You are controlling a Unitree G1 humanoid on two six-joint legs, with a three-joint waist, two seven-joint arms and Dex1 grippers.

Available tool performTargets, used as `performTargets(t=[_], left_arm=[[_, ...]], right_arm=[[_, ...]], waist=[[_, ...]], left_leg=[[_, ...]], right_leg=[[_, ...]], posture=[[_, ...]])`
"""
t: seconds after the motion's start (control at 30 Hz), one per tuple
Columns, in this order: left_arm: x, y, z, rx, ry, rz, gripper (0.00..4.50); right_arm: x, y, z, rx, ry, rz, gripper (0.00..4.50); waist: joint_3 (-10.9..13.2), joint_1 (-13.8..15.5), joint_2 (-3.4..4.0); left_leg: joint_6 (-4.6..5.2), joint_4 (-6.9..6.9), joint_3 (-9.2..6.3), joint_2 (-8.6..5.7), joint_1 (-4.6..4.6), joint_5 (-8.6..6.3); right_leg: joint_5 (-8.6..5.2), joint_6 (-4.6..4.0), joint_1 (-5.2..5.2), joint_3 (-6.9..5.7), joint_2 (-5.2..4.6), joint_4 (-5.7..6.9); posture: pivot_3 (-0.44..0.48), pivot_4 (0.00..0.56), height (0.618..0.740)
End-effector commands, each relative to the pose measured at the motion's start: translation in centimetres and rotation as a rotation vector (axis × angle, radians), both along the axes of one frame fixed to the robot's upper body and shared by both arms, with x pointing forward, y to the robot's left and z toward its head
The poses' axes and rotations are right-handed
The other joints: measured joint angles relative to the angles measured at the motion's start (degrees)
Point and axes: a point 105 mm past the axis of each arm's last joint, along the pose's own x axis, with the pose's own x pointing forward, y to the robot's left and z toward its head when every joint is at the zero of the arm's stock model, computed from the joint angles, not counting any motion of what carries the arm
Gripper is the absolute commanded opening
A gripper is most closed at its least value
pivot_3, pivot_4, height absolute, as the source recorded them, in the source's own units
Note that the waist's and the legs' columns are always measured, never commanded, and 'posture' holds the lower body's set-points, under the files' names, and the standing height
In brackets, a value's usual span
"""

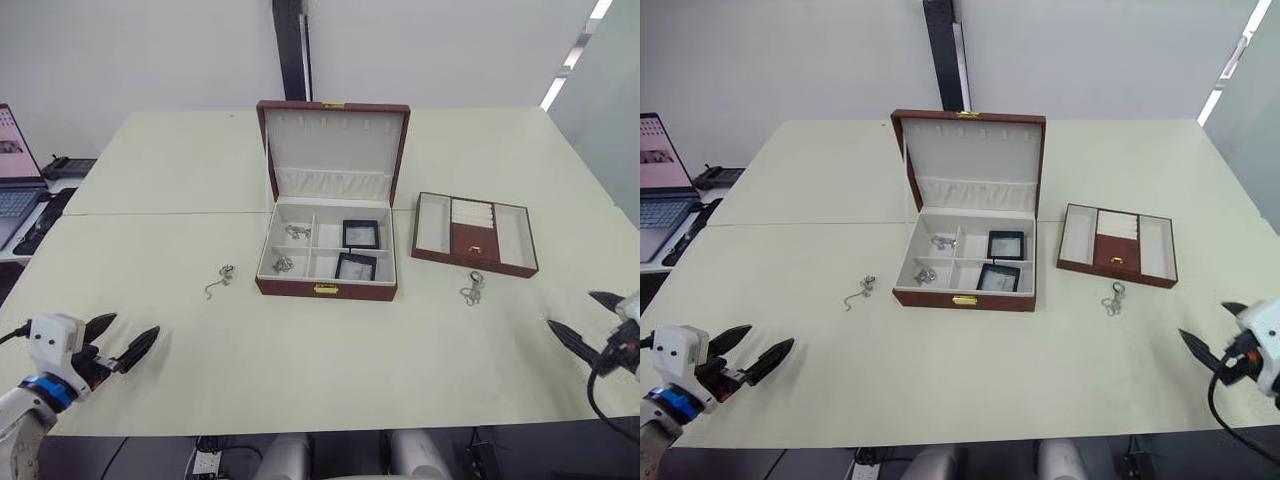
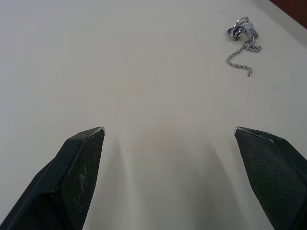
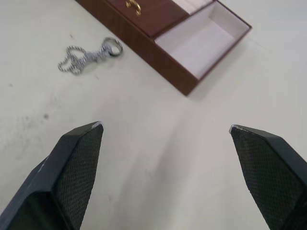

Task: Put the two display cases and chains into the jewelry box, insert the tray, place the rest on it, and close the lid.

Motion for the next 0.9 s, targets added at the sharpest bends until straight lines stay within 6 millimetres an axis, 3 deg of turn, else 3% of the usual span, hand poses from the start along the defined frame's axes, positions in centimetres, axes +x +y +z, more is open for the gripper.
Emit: performTargets(t=[0.03, 0.6, 0.77, 0.9], left_arm=[[-0.4, 0.5, 0.8, 0.019, -0.031, 0.020, 4.50], [-1.1, 0.6, 1.0, 0.031, -0.017, 0.003, 4.50], [-0.9, -1.9, 1.9, 0.058, -0.024, -0.177, 4.50], [-0.3, -5.1, 3.1, 0.041, -0.045, -0.359, 4.50]], right_arm=[[-0.8, -0.7, 0.6, -0.031, -0.038, -0.024, 4.47], [-0.3, -0.3, 0.0, 0.003, -0.022, -0.001, 4.47], [0.1, -0.2, 0.0, -0.003, -0.021, 0.012, 4.47], [0.4, -0.2, 0.2, -0.008, -0.019, 0.028, 4.47]], waist=[[0.00, -0.02, 0.00], [-0.04, 0.02, -0.03], [-0.05, 0.03, -0.03], [-0.07, 0.04, 0.01]], left_leg=[[0.00, 0.00, 0.01, 0.01, 0.03, 0.00], [0.00, 0.01, -0.01, 0.03, 0.03, 0.00], [0.00, 0.01, 0.01, 0.03, 0.03, 0.00], [0.00, 0.02, 0.03, 0.04, 0.03, 0.00]], right_leg=[[0.00, 0.00, 0.03, 0.00, 0.01, 0.00], [-0.01, 0.00, 0.09, -0.03, 0.00, -0.02], [-0.01, 0.00, 0.11, -0.03, 0.00, -0.03], [-0.01, 0.00, 0.15, -0.03, -0.01, -0.04]], posture=[[0.000, 0.150, 0.740], [0.000, 0.150, 0.740], [0.000, 0.150, 0.740], [0.000, 0.150, 0.740]])
